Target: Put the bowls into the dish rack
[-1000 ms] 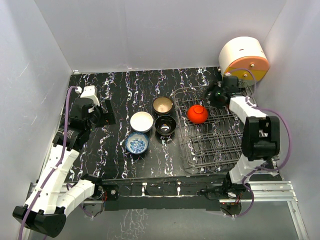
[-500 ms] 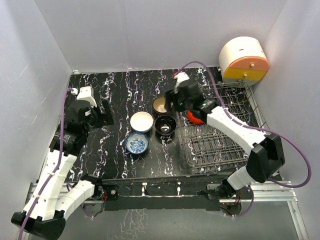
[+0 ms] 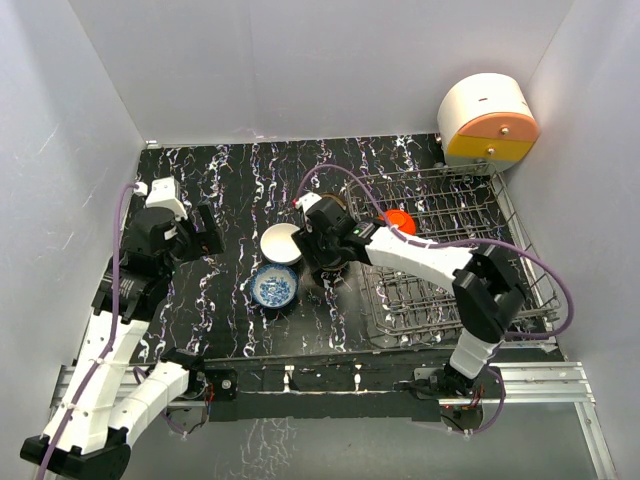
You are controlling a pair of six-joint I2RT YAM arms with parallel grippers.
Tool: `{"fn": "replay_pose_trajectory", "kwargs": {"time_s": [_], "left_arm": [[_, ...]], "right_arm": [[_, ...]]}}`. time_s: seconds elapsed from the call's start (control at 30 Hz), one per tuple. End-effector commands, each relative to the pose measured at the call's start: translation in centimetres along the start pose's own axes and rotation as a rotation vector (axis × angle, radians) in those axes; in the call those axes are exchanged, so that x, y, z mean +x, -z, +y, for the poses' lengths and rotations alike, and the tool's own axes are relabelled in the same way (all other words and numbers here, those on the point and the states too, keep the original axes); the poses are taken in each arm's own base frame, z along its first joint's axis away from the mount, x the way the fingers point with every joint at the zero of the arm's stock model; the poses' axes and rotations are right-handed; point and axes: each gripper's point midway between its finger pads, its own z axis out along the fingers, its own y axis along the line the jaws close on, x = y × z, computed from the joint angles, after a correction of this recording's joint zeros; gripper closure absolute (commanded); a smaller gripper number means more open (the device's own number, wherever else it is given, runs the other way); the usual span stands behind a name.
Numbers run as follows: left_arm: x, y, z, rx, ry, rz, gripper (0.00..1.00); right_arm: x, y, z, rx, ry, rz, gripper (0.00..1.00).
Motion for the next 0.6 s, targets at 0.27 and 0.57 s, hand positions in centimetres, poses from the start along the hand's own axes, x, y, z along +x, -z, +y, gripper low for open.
{"fn": "replay_pose_trajectory", "kwargs": {"time_s": [0.27,0.57], "left_arm": [[0.1,0.9,0.9,-0.031,-0.004,-0.014,0.03],[0.4,1.0,1.1,-0.04,-0.004,-0.011,0.03]], "right_arm": [[2.6,-3.7,-0.5,0.024,0.027,0.071,0.46],[3.7,-4.6,-0.7,0.034,0.022,0.089,0.67]]}}
